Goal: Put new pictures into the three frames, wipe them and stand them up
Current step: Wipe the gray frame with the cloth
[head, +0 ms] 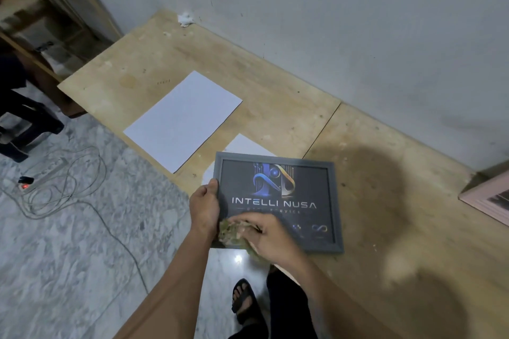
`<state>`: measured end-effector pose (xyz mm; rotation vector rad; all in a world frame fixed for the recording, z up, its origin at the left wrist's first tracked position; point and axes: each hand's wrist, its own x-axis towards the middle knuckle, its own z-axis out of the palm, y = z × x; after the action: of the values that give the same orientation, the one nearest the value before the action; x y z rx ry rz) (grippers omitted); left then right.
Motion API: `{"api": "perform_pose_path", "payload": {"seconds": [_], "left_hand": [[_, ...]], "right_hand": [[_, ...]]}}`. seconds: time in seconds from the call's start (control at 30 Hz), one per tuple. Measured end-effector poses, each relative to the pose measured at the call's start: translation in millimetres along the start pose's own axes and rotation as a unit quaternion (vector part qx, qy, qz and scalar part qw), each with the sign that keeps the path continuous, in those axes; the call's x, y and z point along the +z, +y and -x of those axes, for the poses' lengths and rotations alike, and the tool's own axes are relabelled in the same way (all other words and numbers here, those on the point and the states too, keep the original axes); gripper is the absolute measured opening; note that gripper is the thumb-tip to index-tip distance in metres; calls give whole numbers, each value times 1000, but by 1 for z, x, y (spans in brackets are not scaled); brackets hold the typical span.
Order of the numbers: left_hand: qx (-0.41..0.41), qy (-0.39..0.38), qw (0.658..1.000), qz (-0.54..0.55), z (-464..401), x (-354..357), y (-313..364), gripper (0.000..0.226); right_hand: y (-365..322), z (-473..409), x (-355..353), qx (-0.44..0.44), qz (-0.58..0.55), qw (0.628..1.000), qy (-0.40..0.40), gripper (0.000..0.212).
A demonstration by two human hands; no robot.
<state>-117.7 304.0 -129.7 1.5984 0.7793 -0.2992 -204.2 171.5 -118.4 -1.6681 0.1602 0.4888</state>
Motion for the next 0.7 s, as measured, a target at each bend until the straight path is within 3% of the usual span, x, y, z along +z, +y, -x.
{"api": "perform_pose_path", "payload": {"seconds": [0.07,0.17,0.27,0.33,0.4,0.57,0.7], "left_hand": [[1,-27,1000,-3,5,-1,3,34],[14,-91,996,-7,9,0,10,23],[45,-99,994,-12,11,4,14,15],[54,-80,995,-21,11,6,14,15],[57,-59,996,-22,10,6,13,16],[21,-34,999,-4,16,8,-6,17],[19,-33,999,13,21,6,-8,16]], "right_hand": [[-16,-10,-15,-21,4,994,104,31],[-41,-49,-22,-130,94,957,243,34],[-51,-99,-12,-205,264,921,202,43],[-42,-117,-5,-188,360,900,158,50],[-21,-125,-13,-177,401,883,169,49],[21,-96,-68,-136,424,852,275,61],[40,-63,-123,-40,360,859,362,63]]}}
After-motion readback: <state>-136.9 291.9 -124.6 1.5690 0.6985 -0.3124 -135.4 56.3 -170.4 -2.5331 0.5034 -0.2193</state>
